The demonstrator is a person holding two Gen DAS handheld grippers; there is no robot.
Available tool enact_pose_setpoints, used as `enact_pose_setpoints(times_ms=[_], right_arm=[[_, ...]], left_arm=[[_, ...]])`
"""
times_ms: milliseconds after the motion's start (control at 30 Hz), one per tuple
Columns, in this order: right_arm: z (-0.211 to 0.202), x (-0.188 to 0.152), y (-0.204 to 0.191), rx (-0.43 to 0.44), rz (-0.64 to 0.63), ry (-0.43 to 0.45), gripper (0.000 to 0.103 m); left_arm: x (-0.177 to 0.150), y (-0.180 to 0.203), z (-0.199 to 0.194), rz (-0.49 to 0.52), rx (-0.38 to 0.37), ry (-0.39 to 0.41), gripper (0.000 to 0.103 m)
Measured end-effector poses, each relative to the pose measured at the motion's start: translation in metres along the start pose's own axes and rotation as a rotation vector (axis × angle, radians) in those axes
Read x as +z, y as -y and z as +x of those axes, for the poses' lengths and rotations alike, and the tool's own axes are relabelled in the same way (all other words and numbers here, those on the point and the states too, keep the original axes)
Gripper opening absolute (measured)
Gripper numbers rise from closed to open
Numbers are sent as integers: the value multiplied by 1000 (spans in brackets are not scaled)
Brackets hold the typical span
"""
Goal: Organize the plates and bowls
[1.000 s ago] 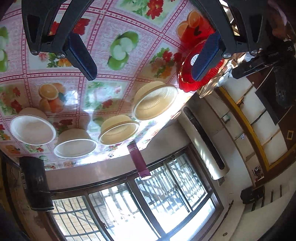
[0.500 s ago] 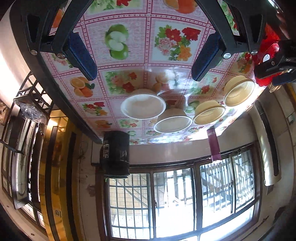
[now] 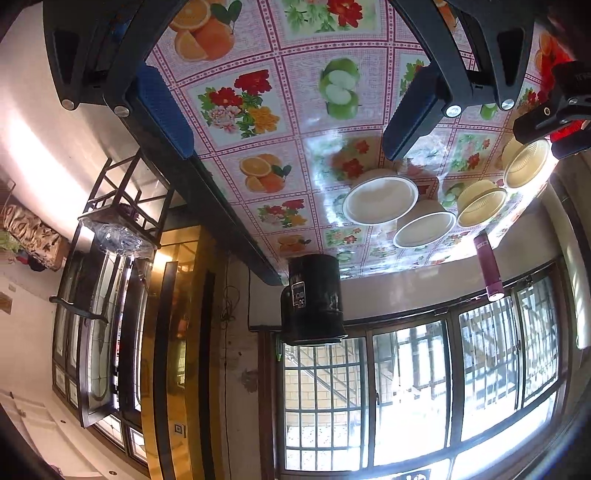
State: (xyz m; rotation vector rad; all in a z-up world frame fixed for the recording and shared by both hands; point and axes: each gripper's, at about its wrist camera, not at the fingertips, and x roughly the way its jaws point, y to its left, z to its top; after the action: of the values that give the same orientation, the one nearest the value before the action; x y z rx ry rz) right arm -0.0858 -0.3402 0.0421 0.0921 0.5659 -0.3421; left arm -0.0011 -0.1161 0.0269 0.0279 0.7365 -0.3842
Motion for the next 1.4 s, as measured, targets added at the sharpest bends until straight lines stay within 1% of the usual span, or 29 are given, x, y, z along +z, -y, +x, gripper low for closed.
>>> enact_pose_setpoints(times_ms=[367, 700, 1400], right_arm=[[-5, -2, 7, 1, 21, 2, 103], [-8, -4, 10, 3, 24, -2, 103], [-7, -3, -5, 15, 1, -10, 103]], left_arm=[[-2, 14, 0, 31, 4, -13, 103], [-4, 21, -3, 52, 20, -8, 103], [-5, 19, -5, 54, 30, -5, 103]])
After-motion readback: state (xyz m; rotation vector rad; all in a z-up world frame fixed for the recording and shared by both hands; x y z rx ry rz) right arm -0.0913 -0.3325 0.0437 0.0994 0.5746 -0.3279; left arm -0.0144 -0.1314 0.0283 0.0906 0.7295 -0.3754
